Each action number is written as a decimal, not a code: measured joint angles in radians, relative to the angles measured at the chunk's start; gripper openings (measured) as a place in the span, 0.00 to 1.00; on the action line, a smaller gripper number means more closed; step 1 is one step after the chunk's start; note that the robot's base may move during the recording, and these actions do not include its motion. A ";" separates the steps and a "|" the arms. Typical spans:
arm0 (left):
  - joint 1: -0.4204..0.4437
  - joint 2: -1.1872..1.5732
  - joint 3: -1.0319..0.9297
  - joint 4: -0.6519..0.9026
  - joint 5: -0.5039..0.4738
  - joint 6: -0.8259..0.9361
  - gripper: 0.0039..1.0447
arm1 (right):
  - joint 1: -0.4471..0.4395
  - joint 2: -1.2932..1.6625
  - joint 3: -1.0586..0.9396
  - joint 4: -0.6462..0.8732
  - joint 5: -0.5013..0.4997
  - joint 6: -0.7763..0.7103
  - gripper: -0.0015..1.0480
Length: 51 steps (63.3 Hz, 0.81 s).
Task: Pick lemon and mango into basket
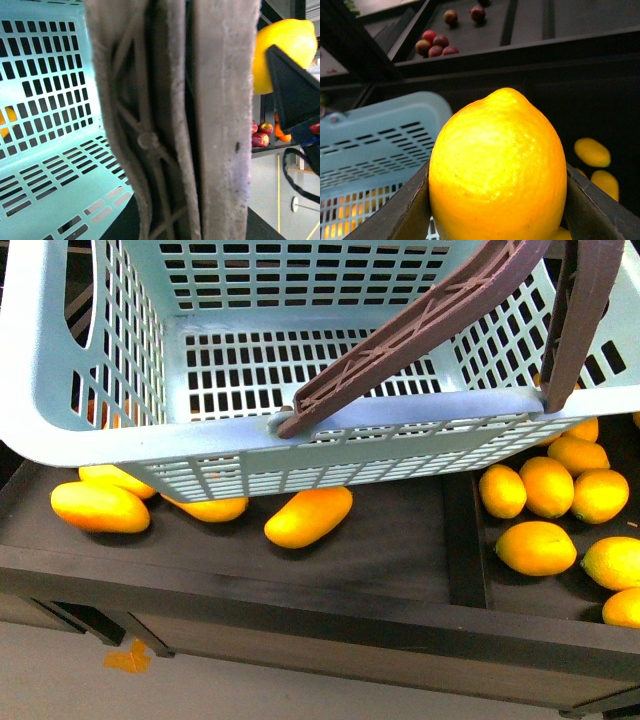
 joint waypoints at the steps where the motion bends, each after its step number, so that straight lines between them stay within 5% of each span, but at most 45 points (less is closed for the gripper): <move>1: 0.000 0.000 0.000 0.000 0.000 0.000 0.16 | 0.008 0.000 -0.003 0.001 0.006 0.000 0.59; 19: 0.000 0.000 0.000 0.000 -0.001 0.000 0.16 | 0.213 -0.014 -0.107 0.026 0.122 -0.024 0.59; 34: 0.000 0.000 0.000 0.000 -0.002 0.001 0.16 | 0.272 -0.016 -0.150 0.028 0.171 -0.011 0.59; 48: 0.000 0.000 0.000 0.000 -0.001 0.001 0.16 | 0.250 -0.032 -0.154 0.058 0.271 0.050 0.93; 51: 0.000 0.000 0.000 0.000 -0.003 0.003 0.16 | 0.238 -0.068 -0.162 0.050 0.315 0.073 0.91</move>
